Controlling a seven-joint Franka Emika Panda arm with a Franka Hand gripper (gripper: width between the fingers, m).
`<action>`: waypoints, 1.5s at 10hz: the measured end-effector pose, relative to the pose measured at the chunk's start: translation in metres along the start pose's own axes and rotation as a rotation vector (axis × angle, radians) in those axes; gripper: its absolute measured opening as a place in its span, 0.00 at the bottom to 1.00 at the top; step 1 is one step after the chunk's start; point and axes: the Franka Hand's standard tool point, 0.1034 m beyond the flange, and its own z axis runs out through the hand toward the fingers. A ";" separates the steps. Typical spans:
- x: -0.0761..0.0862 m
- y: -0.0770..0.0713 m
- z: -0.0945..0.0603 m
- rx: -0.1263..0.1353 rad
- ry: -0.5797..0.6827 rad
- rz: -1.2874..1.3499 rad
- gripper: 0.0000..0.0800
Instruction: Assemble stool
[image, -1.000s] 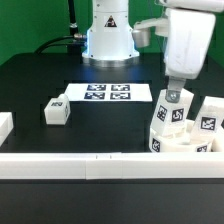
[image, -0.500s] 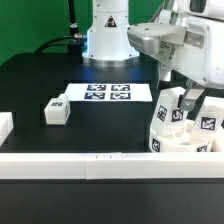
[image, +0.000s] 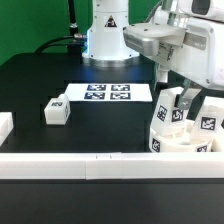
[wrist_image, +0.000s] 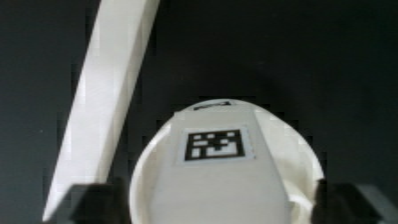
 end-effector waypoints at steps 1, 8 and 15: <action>0.000 0.000 0.000 0.000 0.000 0.006 0.49; -0.006 -0.004 0.002 0.041 -0.015 0.502 0.42; -0.008 -0.011 0.003 0.110 -0.047 1.042 0.42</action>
Offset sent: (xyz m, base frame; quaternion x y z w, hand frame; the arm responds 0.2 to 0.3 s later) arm 0.0000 0.0000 0.0000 0.0000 0.0000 0.0650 0.9979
